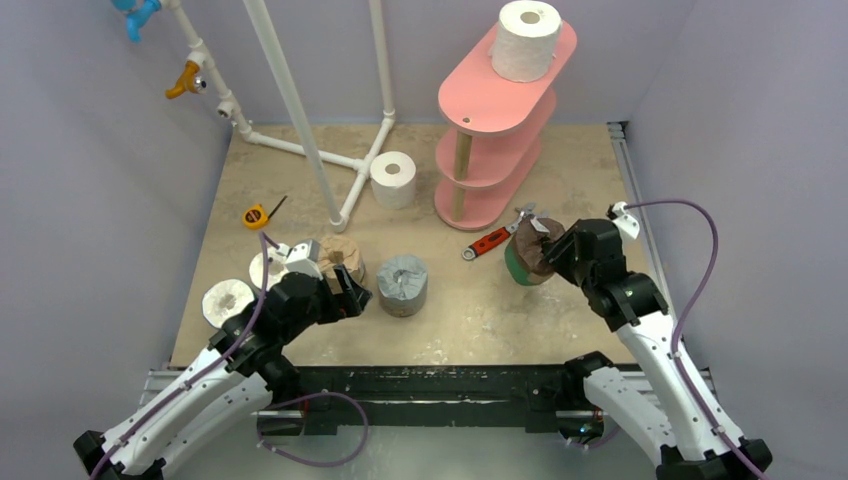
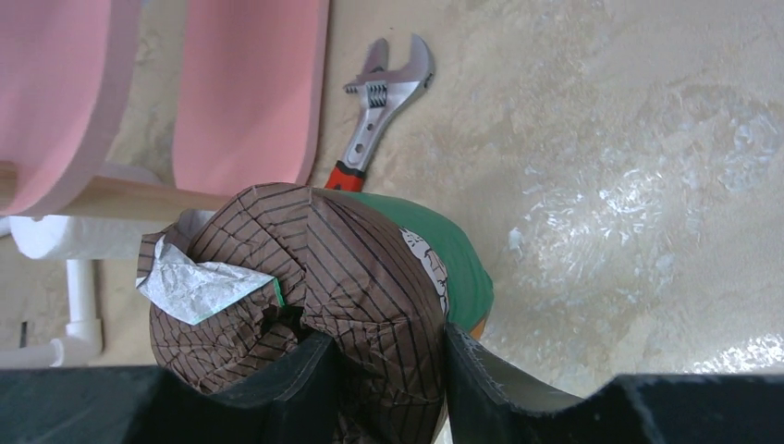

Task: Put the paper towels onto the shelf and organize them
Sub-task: Adjust the paper towel at the center of the board.

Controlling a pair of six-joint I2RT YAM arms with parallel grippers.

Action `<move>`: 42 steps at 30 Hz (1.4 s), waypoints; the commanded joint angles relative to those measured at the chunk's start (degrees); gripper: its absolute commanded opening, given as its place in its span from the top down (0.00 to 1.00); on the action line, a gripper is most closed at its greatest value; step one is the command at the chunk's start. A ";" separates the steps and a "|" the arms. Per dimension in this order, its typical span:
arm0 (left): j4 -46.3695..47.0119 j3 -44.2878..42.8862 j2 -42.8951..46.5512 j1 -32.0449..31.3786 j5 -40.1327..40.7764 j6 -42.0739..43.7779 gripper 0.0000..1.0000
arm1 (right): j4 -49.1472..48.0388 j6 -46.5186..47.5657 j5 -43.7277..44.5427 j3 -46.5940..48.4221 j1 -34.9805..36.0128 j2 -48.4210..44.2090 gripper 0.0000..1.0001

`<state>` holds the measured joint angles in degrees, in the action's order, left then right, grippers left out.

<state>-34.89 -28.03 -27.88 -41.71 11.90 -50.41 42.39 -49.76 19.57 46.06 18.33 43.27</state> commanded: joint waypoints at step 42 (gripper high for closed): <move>77.91 4.45 -8.20 -0.21 -33.27 -10.45 0.02 | -85.95 -26.49 -60.37 -19.98 0.13 -4.79 0.60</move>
<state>33.43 -21.96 -33.80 -41.71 -17.96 -57.65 -36.64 -73.65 -40.29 25.39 18.37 39.48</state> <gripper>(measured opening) 0.992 0.409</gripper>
